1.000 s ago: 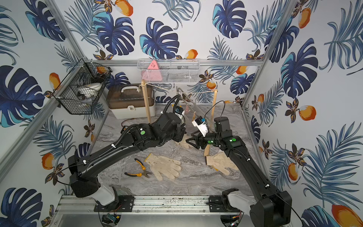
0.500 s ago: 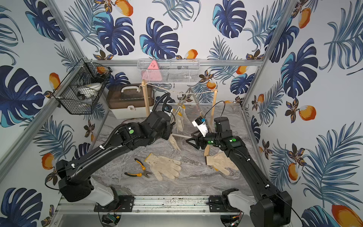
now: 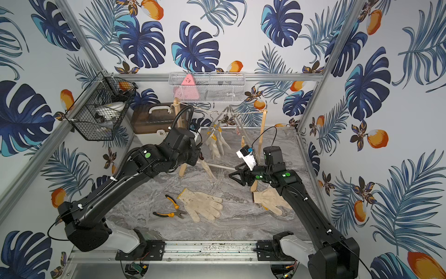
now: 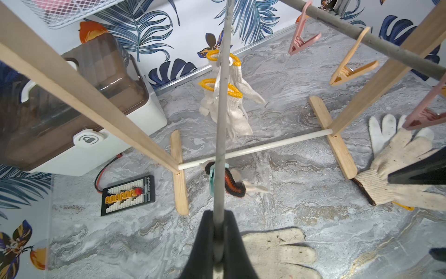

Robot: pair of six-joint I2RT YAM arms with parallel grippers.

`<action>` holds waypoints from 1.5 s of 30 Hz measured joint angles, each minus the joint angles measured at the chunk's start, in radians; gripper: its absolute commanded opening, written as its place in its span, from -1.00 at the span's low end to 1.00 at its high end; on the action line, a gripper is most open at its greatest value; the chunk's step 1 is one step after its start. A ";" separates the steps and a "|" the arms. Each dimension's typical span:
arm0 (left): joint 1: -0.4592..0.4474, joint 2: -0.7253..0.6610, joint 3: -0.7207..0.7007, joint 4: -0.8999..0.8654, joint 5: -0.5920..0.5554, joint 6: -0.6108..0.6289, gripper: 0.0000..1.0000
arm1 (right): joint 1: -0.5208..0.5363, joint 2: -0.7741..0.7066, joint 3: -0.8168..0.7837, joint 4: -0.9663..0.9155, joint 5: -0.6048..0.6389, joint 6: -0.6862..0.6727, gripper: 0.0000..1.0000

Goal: Clip the gloves onto a hanger to dry
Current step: Adjust the hanger on the clothesline.

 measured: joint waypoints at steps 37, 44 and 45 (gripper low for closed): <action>0.323 -0.157 -0.096 -0.028 0.113 0.129 -0.35 | 0.254 0.087 0.015 0.002 0.132 0.018 0.30; 0.326 -0.164 -0.101 -0.027 0.117 0.130 -0.22 | 0.399 0.114 -0.015 0.033 0.201 0.038 0.30; 0.326 -0.165 -0.103 -0.027 0.117 0.130 -0.21 | 0.418 0.121 -0.022 0.041 0.216 0.048 0.31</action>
